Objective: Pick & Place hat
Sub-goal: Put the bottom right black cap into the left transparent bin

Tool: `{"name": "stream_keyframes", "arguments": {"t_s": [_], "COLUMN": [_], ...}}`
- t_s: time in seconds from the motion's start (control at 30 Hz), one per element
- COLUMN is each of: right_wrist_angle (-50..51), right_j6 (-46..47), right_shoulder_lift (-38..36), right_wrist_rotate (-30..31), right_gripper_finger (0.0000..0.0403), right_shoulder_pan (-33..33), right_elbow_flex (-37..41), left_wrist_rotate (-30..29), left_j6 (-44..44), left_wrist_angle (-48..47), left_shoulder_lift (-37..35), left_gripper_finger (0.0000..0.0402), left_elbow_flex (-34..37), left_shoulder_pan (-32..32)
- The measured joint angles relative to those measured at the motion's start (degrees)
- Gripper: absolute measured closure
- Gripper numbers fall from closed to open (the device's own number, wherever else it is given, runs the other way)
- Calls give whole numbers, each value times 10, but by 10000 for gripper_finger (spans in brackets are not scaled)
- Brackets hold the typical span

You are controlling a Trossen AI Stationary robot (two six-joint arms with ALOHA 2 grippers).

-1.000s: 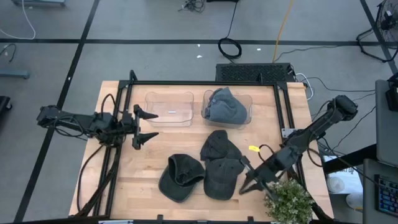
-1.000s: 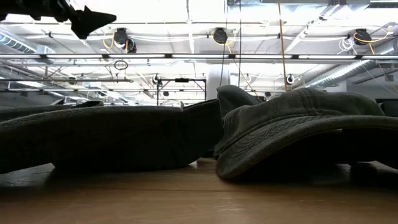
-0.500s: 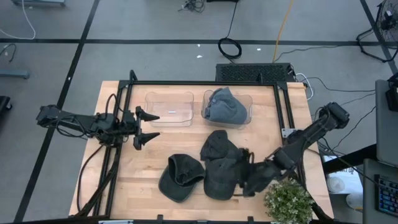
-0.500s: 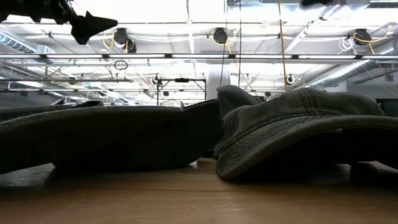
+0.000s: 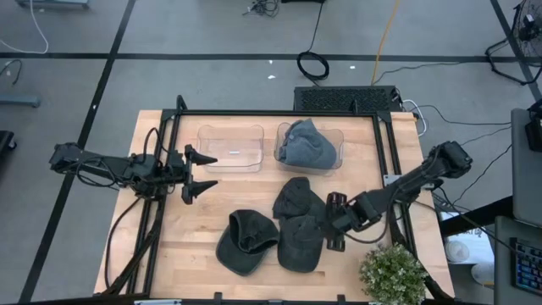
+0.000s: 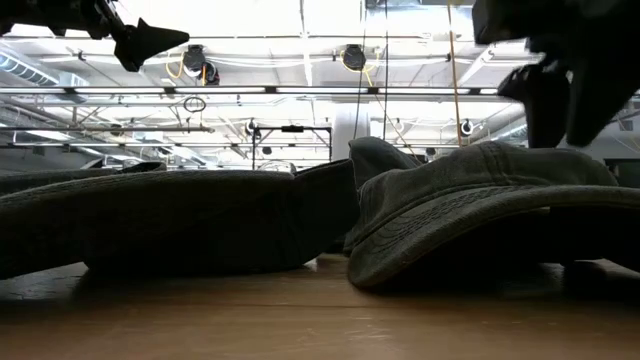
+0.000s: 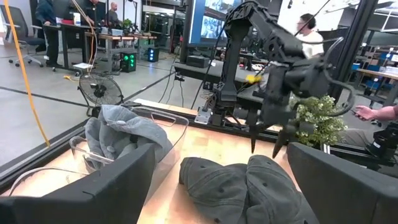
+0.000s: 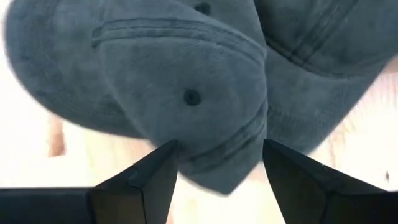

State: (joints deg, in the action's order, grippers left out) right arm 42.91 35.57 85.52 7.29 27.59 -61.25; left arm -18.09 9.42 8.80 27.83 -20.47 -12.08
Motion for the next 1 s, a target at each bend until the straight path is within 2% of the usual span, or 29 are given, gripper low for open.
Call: {"name": "stream_keyframes", "arguments": {"t_s": [0.27,0.43,0.57,0.7,0.73,1.0], "right_wrist_angle": [-124,-148,-157,-155,-153,-153], "right_j6": [-40,-48,-66,-92,-95,-82], "right_shoulder_lift": [0,0,-1,-5,-11,-109], "right_wrist_rotate": [-18,-45,-60,-61,-64,-62], "right_gripper_finger": [182,199,259,370,385,398], "right_shoulder_pan": [-24,-40,-47,-47,-46,-30], "right_elbow_flex": [74,106,120,121,122,122], "left_wrist_rotate": [0,0,0,0,0,0], "left_j6": [0,0,0,0,0,1], "left_wrist_angle": [0,0,0,0,0,0], "left_shoulder_lift": [0,0,0,0,0,0], "left_gripper_finger": [33,31,24,25,26,33], "left_elbow_flex": [0,0,0,0,0,0], "left_shoulder_pan": [0,0,0,0,0,0]}}
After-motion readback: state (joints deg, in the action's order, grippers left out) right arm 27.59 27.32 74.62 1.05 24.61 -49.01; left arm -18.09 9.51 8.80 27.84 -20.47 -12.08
